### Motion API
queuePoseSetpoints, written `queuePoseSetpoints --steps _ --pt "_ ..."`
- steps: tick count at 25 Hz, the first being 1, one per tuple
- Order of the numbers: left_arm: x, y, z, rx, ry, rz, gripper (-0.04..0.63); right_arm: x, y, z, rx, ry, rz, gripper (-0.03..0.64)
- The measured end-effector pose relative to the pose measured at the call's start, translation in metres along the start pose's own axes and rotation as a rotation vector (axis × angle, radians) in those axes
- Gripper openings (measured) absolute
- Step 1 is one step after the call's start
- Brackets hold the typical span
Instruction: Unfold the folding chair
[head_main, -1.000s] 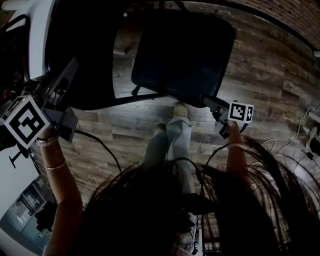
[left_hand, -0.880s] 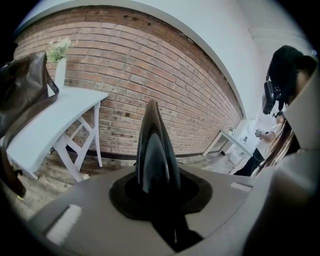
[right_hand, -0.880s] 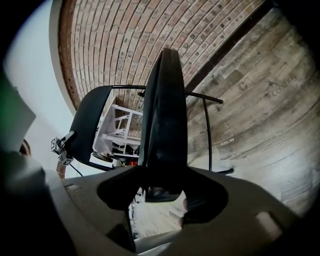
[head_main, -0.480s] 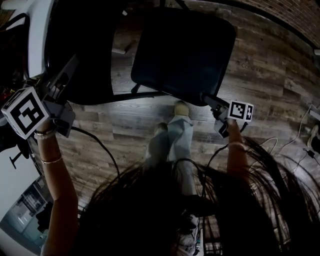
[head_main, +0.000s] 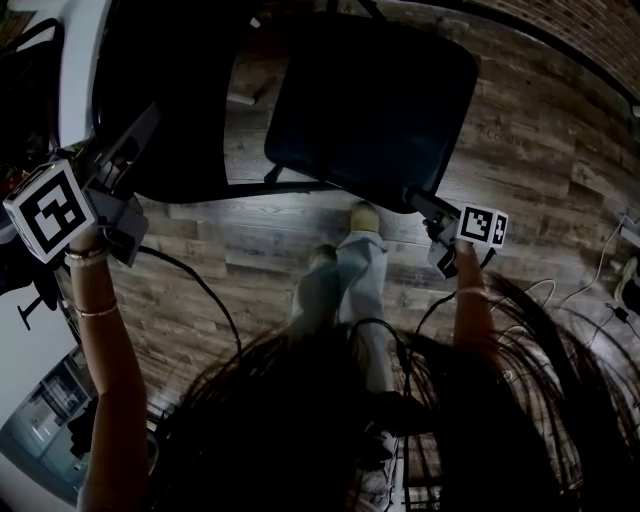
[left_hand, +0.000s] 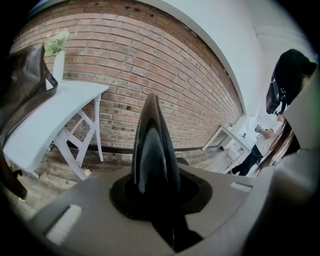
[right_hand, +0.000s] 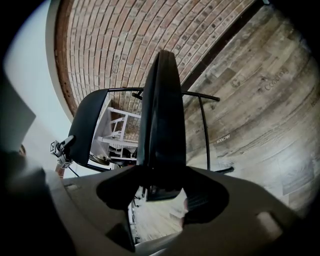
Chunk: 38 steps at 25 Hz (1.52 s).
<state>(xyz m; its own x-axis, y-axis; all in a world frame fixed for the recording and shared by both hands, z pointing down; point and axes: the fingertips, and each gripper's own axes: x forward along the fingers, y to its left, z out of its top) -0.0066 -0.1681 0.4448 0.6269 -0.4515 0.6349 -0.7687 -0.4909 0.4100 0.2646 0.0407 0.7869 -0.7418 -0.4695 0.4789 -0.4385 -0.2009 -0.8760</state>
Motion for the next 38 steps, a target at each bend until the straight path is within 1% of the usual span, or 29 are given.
queuePoseSetpoints --steps 12,23,38 --pt "0.003 0.01 -0.006 -0.033 0.03 -0.026 0.075 0.001 -0.012 -0.006 0.039 -0.002 -0.025 0.265" --pt "0.006 0.019 -0.014 -0.042 0.077 -0.038 0.075 0.003 -0.023 -0.012 0.073 0.009 -0.044 0.27" --pt "0.007 0.029 -0.022 -0.049 0.107 -0.066 0.075 0.003 -0.034 -0.02 0.102 0.025 -0.076 0.275"
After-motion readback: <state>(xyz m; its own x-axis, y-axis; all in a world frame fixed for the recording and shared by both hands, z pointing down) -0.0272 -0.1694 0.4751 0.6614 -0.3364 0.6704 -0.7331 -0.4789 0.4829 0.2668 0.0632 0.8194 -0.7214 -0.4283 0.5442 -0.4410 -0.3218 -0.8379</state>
